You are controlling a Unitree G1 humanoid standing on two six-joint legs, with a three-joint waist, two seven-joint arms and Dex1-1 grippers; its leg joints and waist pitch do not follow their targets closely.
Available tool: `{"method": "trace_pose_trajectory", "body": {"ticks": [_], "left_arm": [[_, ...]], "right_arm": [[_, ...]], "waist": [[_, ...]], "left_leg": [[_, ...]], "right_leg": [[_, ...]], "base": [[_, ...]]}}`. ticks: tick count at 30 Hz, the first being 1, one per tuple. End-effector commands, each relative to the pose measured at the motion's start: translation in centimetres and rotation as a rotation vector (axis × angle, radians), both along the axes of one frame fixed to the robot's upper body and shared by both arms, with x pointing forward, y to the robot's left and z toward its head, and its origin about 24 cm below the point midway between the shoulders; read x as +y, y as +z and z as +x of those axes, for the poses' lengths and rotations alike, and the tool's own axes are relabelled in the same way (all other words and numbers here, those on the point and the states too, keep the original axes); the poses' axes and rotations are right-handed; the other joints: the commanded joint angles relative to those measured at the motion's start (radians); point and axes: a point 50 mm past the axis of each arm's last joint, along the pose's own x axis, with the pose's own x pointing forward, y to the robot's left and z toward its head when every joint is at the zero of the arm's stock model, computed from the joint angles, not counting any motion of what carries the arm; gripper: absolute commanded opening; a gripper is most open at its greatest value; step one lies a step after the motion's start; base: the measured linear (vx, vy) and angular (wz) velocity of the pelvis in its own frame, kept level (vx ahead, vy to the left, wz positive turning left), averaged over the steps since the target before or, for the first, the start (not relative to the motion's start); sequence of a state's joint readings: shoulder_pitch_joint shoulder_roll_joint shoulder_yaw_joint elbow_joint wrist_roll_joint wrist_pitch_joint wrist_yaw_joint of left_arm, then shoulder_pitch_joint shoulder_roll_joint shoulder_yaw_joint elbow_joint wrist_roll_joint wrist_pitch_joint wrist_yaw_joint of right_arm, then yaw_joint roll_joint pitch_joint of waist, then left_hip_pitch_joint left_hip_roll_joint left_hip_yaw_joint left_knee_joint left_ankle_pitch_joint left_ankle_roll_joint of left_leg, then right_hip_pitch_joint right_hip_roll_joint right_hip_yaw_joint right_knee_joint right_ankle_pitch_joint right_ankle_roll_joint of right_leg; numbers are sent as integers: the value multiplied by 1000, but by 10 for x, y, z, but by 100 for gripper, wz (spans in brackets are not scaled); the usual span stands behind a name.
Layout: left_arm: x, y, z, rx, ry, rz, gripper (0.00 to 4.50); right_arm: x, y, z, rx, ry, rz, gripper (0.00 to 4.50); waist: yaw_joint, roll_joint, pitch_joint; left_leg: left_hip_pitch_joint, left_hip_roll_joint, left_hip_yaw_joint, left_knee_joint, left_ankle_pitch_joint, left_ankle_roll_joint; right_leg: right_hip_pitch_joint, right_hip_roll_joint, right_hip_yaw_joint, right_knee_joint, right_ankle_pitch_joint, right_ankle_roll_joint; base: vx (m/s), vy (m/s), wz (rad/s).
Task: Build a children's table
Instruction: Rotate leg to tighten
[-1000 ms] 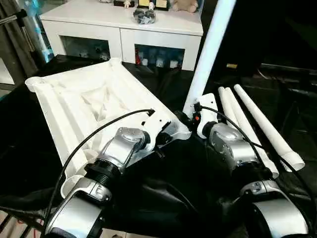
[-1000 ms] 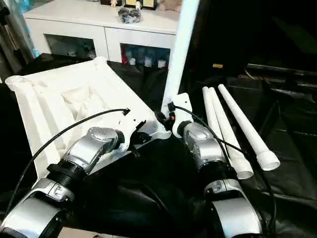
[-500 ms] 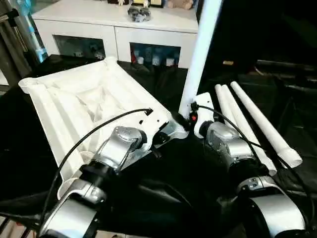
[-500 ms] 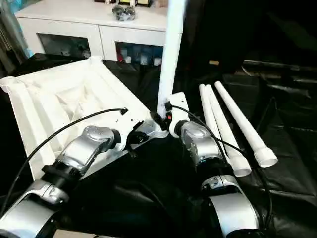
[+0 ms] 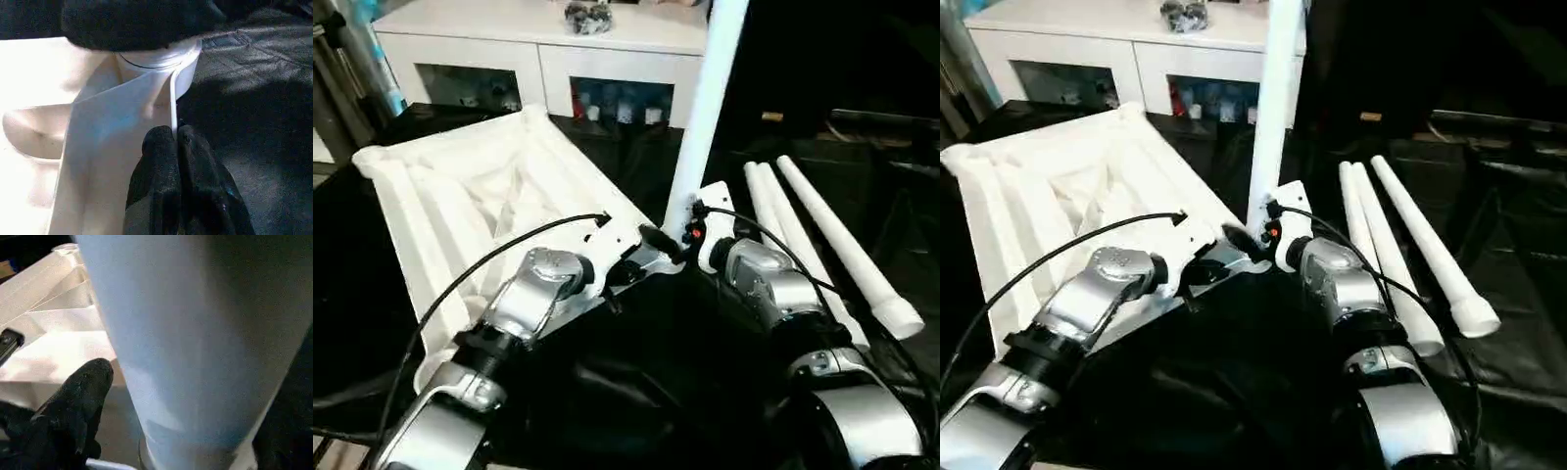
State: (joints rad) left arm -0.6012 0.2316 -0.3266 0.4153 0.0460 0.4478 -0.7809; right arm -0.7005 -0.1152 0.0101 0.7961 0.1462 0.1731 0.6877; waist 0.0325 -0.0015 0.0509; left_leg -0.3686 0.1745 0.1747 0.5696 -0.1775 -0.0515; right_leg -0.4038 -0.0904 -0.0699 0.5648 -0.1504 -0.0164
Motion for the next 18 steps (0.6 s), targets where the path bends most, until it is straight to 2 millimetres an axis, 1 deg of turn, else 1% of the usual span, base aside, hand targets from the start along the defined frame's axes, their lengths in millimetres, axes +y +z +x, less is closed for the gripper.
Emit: {"method": "trace_pose_trajectory", "body": {"ticks": [1,2,3,4,6,7,9,10,11,12,13,14,15,18], "left_arm": [[-10,6,-5,-24,-101,-14,0],[-8,5,-7,-20,-110,-14,0],[-8,5,-7,-20,-110,-14,0],[-7,5,-8,-20,-126,-13,0],[-4,5,-10,-17,-147,-13,0],[-4,6,-11,-22,-167,-15,0],[-3,6,-11,-21,-177,-16,0],[-1,7,-16,-23,-240,-26,0],[-1,8,-18,-25,-269,-30,0],[-1,8,-18,-25,-269,-30,0],[1,9,-22,-25,-312,-38,0],[1,9,-22,-25,-312,-38,0],[2,9,-23,-27,-324,-40,0],[5,9,-25,-24,-356,-43,0]], "right_arm": [[4,-2,-6,16,84,-24,414],[1,-1,-8,12,104,-28,414],[1,-1,-8,12,104,-28,414],[-2,1,-9,8,125,-34,414],[-7,2,-11,1,155,-45,414],[-10,3,-12,-3,168,-54,414],[-12,4,-13,-4,174,-56,414],[-19,6,-16,-11,213,-74,414],[-22,6,-18,-14,231,-82,414],[-22,6,-18,-14,231,-82,414],[-29,9,-23,-20,275,-96,414],[-29,9,-23,-20,275,-96,414],[-31,9,-25,-22,291,-101,414],[-34,11,-31,-23,348,-119,414]], "waist": [[3,5,-64],[3,6,-65],[4,4,-66],[6,4,-68],[8,4,-68],[8,4,-69],[10,4,-67],[12,5,-66],[15,4,-66],[15,3,-66],[17,8,-66],[17,8,-66],[23,5,-64],[27,5,-63]], "left_leg": [[10,53,-10,-70,-253,36],[9,52,-9,-67,-232,45],[6,51,-9,-67,-216,50],[7,52,-8,-63,-188,60],[6,51,-7,-60,-160,77],[5,51,-7,-59,-157,81],[6,51,-6,-58,-161,80],[7,52,-7,-60,-177,75],[7,53,-8,-60,-190,72],[7,54,-8,-60,-190,70],[10,54,-7,-60,-192,64],[10,54,-7,-60,-192,64],[12,55,-5,-60,-196,64],[12,55,-5,-60,-208,59]], "right_leg": [[45,-56,43,-52,-209,-231],[47,-55,43,-47,-182,-241],[51,-55,42,-44,-166,-242],[51,-55,42,-40,-127,-252],[53,-54,42,-34,-90,-265],[55,-55,42,-32,-89,-272],[53,-56,42,-34,-109,-271],[52,-55,42,-38,-139,-265],[55,-56,42,-39,-161,-254],[55,-56,43,-39,-162,-252],[52,-54,43,-39,-163,-255],[52,-54,43,-39,-163,-255],[50,-52,44,-38,-161,-251],[49,-53,44,-39,-184,-246]], "base": [[0,0,0],[0,0,0],[0,0,0],[0,0,0],[0,0,0],[0,0,0],[0,0,0],[0,0,0],[0,0,0],[0,0,0],[0,0,0],[0,0,0],[0,0,0],[0,0,0]]}}
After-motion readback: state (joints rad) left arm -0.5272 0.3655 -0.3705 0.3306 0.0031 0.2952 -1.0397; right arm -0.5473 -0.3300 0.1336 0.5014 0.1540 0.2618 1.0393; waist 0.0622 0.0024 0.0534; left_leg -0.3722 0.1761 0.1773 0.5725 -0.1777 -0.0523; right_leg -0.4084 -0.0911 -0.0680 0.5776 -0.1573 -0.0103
